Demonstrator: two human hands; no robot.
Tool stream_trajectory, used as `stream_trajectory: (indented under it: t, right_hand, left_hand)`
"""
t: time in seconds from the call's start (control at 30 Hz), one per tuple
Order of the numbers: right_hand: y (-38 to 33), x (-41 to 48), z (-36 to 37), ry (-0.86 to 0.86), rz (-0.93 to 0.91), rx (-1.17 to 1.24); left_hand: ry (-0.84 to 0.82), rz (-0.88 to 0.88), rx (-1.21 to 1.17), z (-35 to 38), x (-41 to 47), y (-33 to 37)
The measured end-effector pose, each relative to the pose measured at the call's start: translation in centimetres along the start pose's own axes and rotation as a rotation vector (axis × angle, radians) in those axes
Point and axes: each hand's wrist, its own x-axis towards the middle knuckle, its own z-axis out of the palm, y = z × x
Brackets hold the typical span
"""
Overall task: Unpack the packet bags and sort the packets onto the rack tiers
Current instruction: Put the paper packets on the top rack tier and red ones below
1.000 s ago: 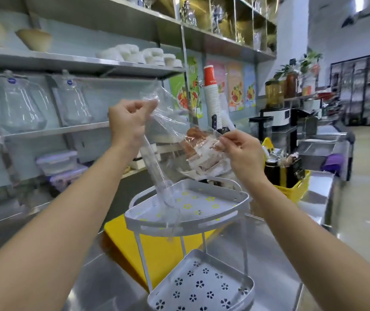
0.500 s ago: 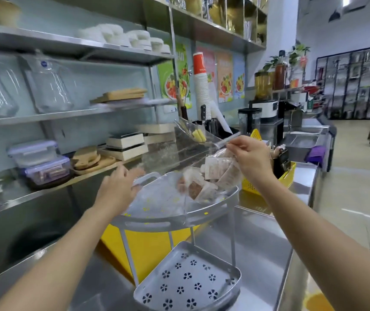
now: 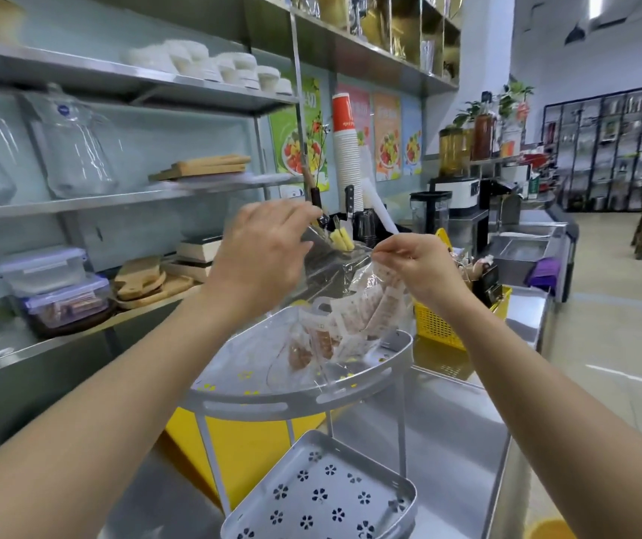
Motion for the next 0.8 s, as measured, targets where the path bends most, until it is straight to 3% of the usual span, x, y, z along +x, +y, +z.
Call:
stream_trajectory:
  t: [0.07, 0.17, 0.33, 0.5, 0.8]
  right_hand:
    - [0.1, 0.0, 0.0, -0.028, -0.018, 0.011]
    - [0.5, -0.3, -0.2, -0.03, -0.054, 0.039]
    - [2.7, -2.0, -1.5, -0.018, 0.014, 0.027]
    - [4.9, -4.1, -2.6, 0.037, 0.13, 0.186]
    - [4.5, -3.1, -3.1, 0.131, 0.109, 0.203]
  left_hand:
    - [-0.115, 0.082, -0.006, 1.3, 1.6, 2.1]
    - [-0.239, 0.061, 0.015, 3.8, 2.9, 4.5]
    - [-0.174, 0.056, 0.075, 5.2, 3.7, 5.8]
    - [-0.113, 0.028, 0.017, 6.2, 3.9, 5.4]
    - [-0.142, -0.058, 0.042, 4.7, 4.3, 2.6]
